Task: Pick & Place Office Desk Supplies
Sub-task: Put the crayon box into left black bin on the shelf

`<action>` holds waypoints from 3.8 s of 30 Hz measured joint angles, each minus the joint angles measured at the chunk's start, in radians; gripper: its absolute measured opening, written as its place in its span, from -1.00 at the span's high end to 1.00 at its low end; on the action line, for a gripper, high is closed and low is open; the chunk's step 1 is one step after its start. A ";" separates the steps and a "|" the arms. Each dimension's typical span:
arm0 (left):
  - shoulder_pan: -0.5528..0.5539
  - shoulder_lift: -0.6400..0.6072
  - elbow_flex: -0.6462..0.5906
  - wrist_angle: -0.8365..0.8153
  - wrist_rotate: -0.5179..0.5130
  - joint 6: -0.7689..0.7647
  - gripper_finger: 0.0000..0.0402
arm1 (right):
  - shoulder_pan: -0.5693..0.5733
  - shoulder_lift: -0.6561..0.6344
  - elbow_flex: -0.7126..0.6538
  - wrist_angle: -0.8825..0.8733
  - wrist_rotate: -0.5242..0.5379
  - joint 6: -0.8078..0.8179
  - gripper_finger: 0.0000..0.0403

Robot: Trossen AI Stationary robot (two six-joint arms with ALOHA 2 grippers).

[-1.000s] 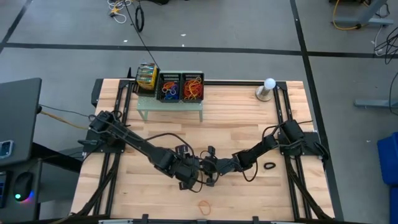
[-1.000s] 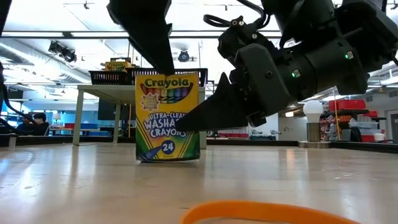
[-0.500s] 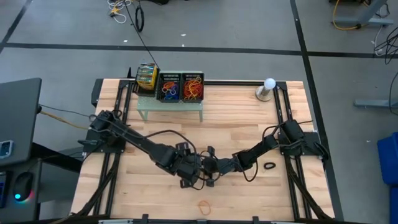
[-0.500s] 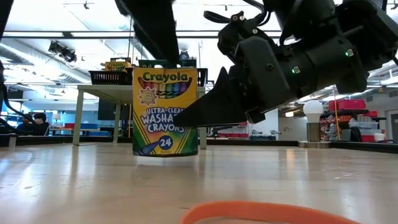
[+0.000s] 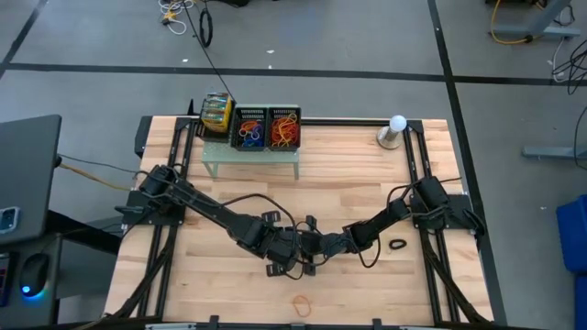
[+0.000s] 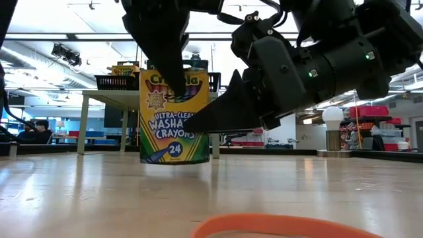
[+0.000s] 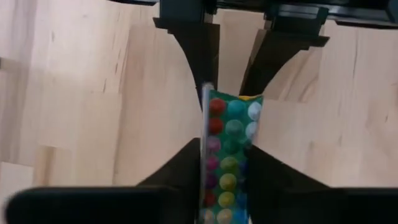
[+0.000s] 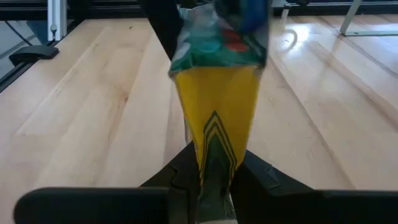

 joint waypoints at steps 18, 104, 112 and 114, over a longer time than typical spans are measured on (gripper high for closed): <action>0.015 -0.230 0.051 -0.470 -0.064 0.231 0.81 | 0.022 -0.001 0.001 -0.021 0.086 0.000 0.14; 0.955 -0.666 -0.054 -0.504 -0.057 1.110 0.66 | 0.021 0.000 0.000 0.001 0.037 -0.053 0.95; 0.953 -0.666 -0.057 -0.497 -0.072 1.087 0.45 | 0.021 0.000 0.000 0.000 0.037 -0.053 0.95; 0.953 -0.666 -0.057 -0.497 -0.081 1.081 0.40 | 0.021 0.000 0.000 0.000 0.037 -0.053 0.95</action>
